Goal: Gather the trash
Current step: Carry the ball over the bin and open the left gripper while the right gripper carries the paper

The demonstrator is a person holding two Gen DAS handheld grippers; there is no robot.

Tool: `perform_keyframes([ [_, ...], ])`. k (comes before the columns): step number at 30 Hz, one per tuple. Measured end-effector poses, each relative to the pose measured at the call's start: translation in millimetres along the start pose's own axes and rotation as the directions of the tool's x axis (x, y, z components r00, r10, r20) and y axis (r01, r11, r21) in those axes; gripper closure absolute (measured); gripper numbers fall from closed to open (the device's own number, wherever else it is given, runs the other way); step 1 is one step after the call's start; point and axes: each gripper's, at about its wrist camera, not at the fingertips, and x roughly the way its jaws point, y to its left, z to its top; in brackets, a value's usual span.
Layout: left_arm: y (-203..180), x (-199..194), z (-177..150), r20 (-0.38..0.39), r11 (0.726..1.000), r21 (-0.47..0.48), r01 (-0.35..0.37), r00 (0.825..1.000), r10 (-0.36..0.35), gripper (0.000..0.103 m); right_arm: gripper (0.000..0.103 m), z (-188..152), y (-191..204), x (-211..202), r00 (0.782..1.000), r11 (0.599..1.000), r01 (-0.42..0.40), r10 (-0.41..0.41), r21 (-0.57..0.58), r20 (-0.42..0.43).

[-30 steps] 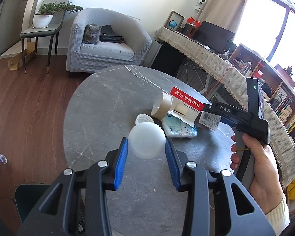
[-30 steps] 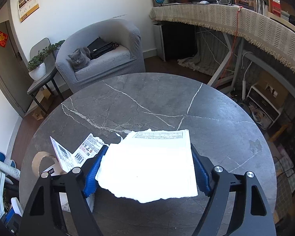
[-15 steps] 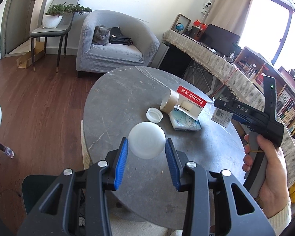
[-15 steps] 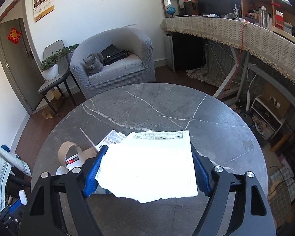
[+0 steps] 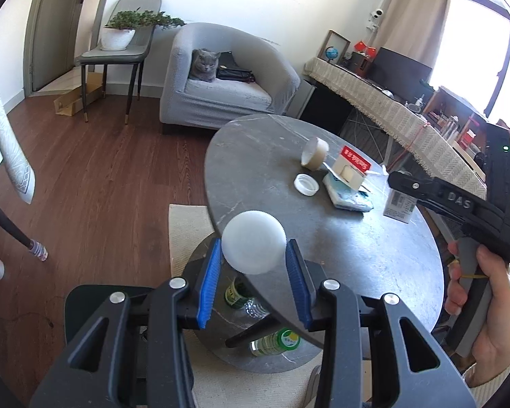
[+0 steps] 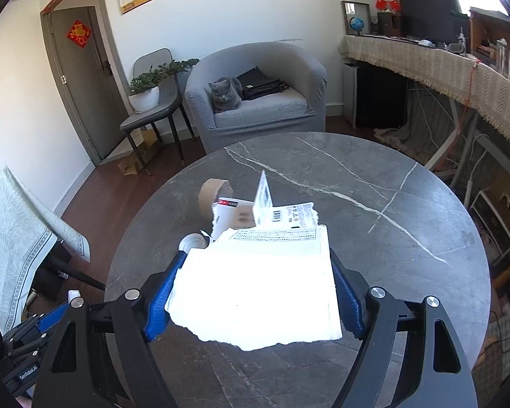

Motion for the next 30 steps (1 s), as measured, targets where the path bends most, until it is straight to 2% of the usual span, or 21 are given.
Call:
perform_keyframes([
  [6, 20, -8, -3, 0.002, 0.999, -0.013, -0.047, 0.999, 0.047, 0.062, 0.024, -2, 33, 3, 0.996, 0.995, -0.085, 0.085, -0.046, -0.010],
  [18, 64, -11, -26, -0.071, 0.989, -0.006, -0.147, 0.987, 0.146, 0.062, 0.024, -13, 104, 18, 0.973, 0.962, -0.229, 0.220, -0.148, -0.072],
  [30, 108, 4, -67, -0.205, 0.977, -0.012, -0.212, 0.957, 0.205, 0.062, 0.024, -44, 164, 39, 0.939, 0.918, -0.329, 0.294, -0.219, -0.180],
])
